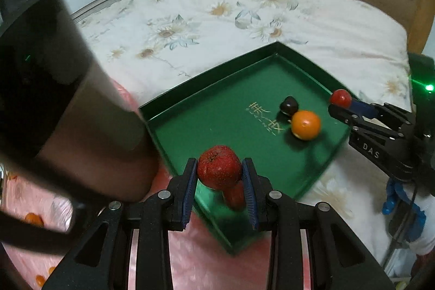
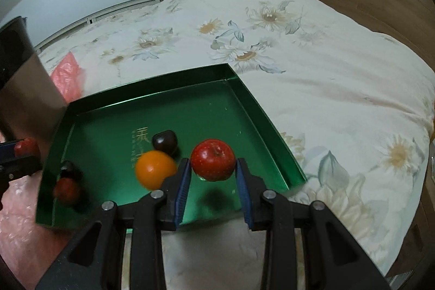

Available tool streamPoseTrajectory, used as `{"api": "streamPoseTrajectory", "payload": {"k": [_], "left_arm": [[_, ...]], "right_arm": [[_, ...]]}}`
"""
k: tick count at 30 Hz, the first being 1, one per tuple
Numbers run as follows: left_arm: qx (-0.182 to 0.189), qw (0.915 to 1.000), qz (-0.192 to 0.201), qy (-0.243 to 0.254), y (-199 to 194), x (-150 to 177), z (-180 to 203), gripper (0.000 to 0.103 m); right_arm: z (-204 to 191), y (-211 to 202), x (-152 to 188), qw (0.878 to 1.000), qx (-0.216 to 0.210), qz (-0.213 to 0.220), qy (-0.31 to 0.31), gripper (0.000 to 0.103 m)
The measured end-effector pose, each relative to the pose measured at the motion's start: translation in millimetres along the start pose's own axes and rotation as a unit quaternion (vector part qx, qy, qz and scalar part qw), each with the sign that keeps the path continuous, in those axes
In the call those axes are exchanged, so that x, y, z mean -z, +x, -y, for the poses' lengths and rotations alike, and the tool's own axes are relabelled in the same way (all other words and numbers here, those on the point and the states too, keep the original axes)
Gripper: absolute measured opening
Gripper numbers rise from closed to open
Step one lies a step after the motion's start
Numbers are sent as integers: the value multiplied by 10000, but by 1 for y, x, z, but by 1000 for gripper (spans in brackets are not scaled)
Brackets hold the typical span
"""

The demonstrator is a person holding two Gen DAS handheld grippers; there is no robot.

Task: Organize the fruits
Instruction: 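Lower both apples into the green tray and open both tools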

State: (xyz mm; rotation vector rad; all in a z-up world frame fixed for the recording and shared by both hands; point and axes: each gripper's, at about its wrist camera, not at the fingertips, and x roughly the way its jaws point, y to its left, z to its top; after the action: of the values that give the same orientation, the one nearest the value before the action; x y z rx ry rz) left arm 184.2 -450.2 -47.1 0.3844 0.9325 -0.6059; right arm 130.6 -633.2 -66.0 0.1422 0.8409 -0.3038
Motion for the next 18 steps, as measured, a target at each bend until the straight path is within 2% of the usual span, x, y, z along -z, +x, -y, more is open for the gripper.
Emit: {"api": "streamPoseTrajectory", "payload": {"k": [9, 18], "left_arm": [[-156, 9997, -172, -118, 44, -22, -6, 28], [-152, 9988, -424, -199, 70, -21, -7, 28]], "right_arm": [[-1, 32, 6, 9998, 72, -200, -31, 8], [-4, 34, 7, 9997, 87, -215, -109, 8]]}}
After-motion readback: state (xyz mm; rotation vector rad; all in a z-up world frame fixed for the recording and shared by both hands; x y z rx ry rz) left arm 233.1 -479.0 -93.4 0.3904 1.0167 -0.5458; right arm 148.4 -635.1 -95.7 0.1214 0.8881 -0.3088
